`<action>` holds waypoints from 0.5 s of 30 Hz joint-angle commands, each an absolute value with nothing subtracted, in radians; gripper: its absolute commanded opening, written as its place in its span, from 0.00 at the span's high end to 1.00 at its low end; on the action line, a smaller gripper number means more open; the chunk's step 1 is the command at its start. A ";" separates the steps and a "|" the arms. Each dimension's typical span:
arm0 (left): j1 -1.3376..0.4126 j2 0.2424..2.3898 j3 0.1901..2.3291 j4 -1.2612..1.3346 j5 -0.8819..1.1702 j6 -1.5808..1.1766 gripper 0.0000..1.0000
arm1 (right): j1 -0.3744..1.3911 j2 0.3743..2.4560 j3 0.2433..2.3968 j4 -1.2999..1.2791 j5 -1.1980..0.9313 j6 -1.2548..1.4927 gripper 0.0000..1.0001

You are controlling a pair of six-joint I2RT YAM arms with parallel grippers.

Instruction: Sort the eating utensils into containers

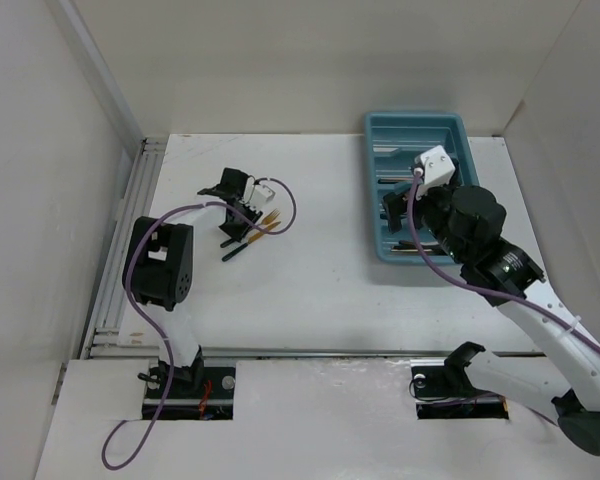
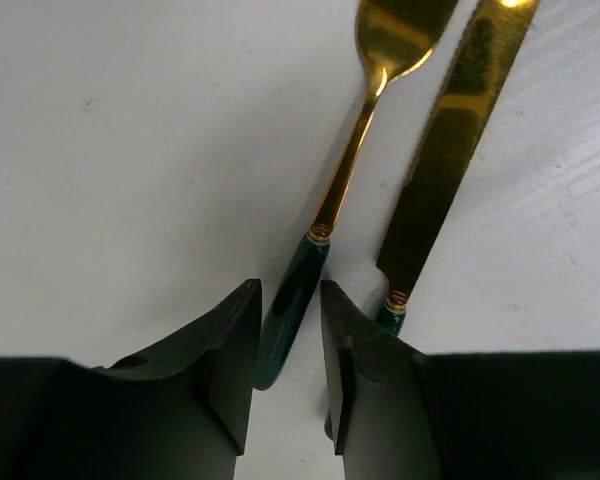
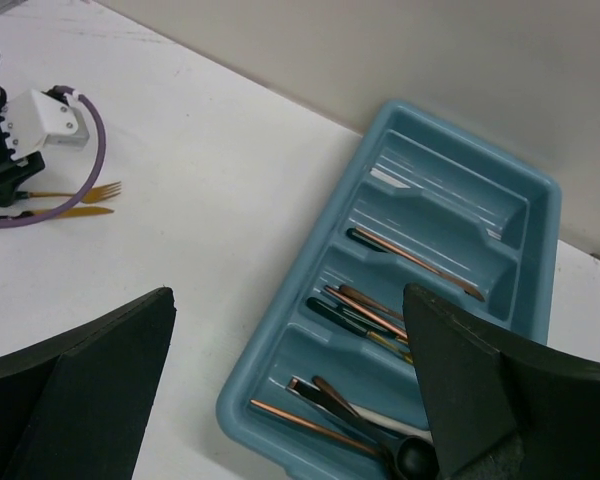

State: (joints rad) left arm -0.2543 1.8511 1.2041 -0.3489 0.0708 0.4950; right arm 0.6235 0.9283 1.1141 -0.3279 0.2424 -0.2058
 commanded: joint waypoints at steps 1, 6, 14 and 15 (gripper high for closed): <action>-0.274 1.899 1.207 -0.339 -0.047 0.497 0.73 | 0.630 0.905 1.144 -0.287 0.273 -0.202 0.00; -0.285 2.074 1.328 -0.492 -0.167 0.473 0.75 | 0.630 0.885 1.144 -0.297 0.302 -0.247 0.00; -0.285 2.077 1.454 -0.532 -0.060 0.437 1.00 | 0.630 0.856 1.155 -0.307 0.347 -0.301 0.00; -0.285 2.047 1.474 -0.541 -0.049 0.420 1.00 | 0.630 0.856 1.155 -0.307 0.347 -0.301 0.00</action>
State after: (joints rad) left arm -0.2928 2.0319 1.4456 -0.4473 -0.1467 0.4808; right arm 0.6235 0.8803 1.1156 -0.3309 0.3153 -0.2726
